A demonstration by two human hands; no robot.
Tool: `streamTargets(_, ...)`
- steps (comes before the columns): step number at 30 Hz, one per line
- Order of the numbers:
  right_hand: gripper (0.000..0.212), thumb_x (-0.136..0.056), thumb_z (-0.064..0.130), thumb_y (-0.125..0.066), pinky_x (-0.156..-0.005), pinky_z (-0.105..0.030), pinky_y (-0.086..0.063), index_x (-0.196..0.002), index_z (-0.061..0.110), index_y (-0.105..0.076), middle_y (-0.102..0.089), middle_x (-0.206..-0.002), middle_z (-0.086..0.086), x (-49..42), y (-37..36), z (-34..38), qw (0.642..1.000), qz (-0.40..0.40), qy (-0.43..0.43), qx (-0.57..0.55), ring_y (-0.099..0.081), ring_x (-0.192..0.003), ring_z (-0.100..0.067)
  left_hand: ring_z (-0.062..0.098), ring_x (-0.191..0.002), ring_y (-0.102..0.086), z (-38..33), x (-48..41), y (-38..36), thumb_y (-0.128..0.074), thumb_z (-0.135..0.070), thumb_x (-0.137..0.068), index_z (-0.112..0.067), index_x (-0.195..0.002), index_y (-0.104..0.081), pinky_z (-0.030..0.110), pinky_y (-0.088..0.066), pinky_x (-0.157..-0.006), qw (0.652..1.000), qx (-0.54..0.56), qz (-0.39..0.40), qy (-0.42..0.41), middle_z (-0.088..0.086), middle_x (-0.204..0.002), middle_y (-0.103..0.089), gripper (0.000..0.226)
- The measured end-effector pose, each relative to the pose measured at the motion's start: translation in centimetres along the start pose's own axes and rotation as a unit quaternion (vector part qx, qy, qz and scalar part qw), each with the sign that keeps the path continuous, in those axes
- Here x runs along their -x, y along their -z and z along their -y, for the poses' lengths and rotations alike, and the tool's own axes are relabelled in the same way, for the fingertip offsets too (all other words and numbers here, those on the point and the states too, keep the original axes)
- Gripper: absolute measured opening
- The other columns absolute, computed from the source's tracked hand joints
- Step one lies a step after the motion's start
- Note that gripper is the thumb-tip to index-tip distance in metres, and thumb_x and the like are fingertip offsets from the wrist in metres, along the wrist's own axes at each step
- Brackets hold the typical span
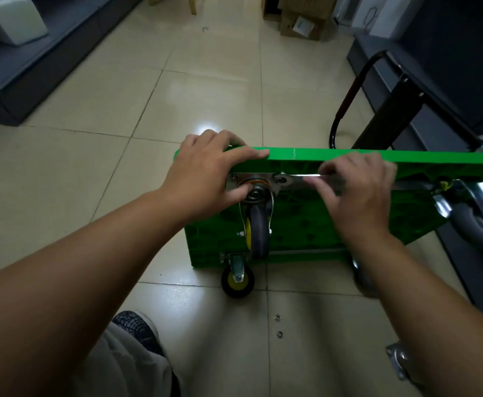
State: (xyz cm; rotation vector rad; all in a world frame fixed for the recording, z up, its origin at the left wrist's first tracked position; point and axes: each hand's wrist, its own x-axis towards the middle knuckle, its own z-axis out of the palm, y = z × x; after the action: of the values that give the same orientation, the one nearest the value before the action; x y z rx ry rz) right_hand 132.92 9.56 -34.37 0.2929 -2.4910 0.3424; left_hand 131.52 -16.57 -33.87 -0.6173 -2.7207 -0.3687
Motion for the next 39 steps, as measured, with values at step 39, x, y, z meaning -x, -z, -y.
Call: streamTargets(39,0.013,-0.088,0.025,-0.078,-0.072,-0.02,-0.05,-0.084,0.019,-0.068,-0.067,-0.082,0.002,6.2,-7.9,4.3,0.778,-0.083,-0.42,-0.46,-0.062,-0.077,-0.006,0.017,-0.11,-0.054,-0.8,-0.3,-0.4,-0.07,-0.049,-0.084,-0.043,-0.135,-0.055,0.034,-0.031,-0.093,1.0,0.015,-0.006,0.02,-0.007,-0.124,-0.058,0.054)
